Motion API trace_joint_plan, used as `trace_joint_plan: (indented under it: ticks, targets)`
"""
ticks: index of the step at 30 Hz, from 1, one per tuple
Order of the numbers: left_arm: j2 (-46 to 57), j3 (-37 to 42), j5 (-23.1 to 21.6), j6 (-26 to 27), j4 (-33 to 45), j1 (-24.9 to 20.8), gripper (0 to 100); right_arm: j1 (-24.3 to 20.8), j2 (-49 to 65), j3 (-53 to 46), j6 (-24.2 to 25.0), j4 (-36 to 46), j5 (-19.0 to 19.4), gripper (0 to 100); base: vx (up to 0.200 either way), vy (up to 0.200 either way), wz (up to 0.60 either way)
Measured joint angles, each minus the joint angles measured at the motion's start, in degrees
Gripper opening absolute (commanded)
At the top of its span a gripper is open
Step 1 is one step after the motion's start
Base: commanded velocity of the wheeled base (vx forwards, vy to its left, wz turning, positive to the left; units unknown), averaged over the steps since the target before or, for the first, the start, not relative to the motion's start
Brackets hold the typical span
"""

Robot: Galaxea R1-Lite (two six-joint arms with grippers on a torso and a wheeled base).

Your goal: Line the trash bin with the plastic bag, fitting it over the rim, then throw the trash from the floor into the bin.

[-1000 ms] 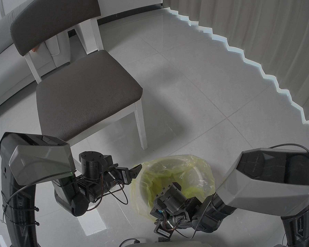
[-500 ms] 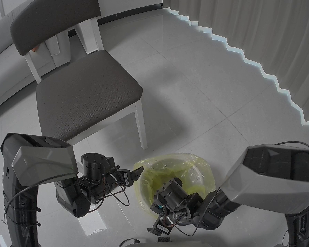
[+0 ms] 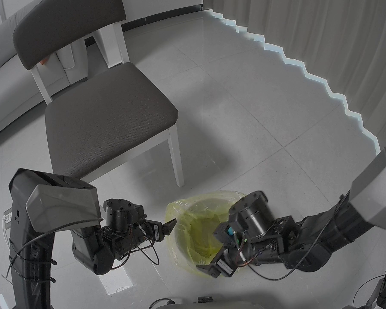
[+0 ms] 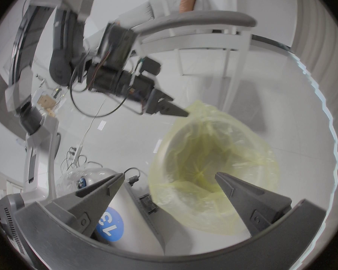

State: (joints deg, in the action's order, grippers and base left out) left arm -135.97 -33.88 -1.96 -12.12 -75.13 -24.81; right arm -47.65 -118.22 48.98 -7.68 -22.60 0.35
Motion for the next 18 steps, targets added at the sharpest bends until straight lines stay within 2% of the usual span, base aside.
trace_joint_plan:
  ticks: [7,11,18]
  targets:
    - [-4.51,-7.63,0.57,1.41,0.46,2.29,100,6.5,4.56,-0.78,0.27,0.2,-0.02,100,0.0,0.0,0.0]
    - [-7.24,-12.03,0.93,1.63,1.26,3.4,100,11.69,6.27,-1.38,0.02,0.22,0.44,100,0.0,0.0,0.0]
    - [-9.9,-15.85,1.06,1.76,5.3,4.04,100,18.75,3.97,-0.61,-0.77,-0.2,1.1,100,0.0,0.0,0.0]
